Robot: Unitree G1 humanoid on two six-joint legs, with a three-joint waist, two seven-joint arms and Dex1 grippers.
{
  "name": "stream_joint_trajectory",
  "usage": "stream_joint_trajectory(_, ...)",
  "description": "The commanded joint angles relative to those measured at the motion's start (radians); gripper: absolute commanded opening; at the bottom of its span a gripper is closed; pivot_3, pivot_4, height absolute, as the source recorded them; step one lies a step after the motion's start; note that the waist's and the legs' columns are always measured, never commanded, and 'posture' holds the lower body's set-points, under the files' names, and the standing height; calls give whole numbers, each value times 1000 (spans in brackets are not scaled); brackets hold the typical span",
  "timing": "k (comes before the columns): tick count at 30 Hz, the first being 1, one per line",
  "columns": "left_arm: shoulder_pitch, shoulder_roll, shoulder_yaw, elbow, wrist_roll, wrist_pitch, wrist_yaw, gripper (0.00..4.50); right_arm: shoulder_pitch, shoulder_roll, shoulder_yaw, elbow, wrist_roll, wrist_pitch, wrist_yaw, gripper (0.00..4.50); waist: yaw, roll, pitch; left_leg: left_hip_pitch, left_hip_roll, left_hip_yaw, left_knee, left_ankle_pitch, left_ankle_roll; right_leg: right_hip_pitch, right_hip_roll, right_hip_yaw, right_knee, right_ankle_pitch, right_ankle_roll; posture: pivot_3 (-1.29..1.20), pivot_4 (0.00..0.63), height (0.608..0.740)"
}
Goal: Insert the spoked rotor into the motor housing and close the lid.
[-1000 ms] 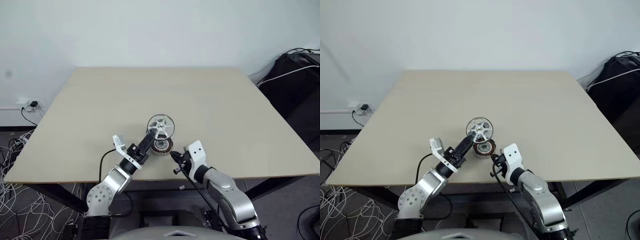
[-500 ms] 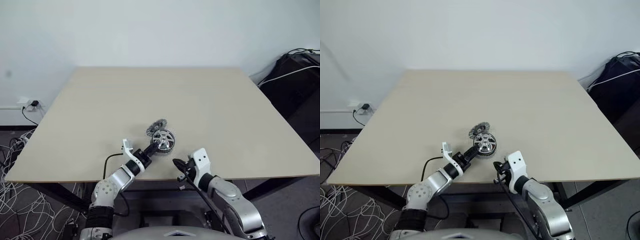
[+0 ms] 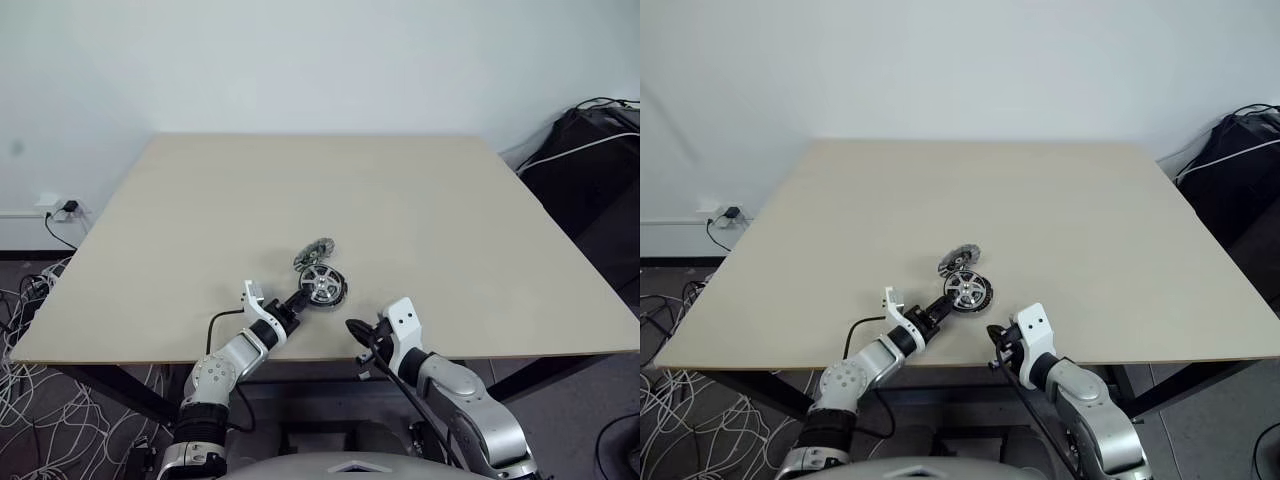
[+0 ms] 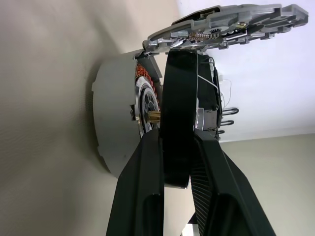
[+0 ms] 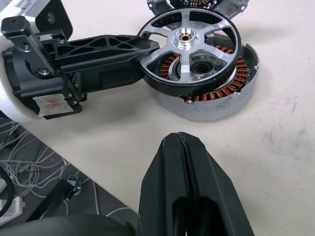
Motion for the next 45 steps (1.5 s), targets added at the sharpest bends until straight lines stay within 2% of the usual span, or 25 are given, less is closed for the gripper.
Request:
stream_joint_trajectory(1,-45,-109,-12,3,-1,-3,-24,415,-8,-1,-9,-37,8,-23,-2,0,0,0,0,0,0,0,0,0,0,0,0,0,0,0,0,0,0,740)
stream_joint_trajectory(20,-107,-133,-15,85,29,-1,-15,415,-7,2,-1,-47,1,-20,-22,0,2,0,0,0,0,0,0,0,0,0,2,0,0,0,0,0,0,740)
stream_joint_trajectory(38,-78,-125,-3,37,20,40,12,415,-18,9,6,-37,0,-21,-29,0,2,-1,0,0,0,0,0,0,0,0,0,0,0,1,0,0,0,740)
stream_joint_trajectory(39,-78,-124,-3,37,21,41,14,1148,-19,10,7,-36,0,-21,-30,0,2,-1,0,0,0,0,0,0,0,0,0,0,0,1,0,0,0,740)
stream_joint_trajectory(45,-63,-115,5,10,16,51,22,2991,-20,10,7,-35,2,-21,-35,0,1,0,-1,1,0,0,1,0,0,1,-1,0,0,1,0,0,0,740)
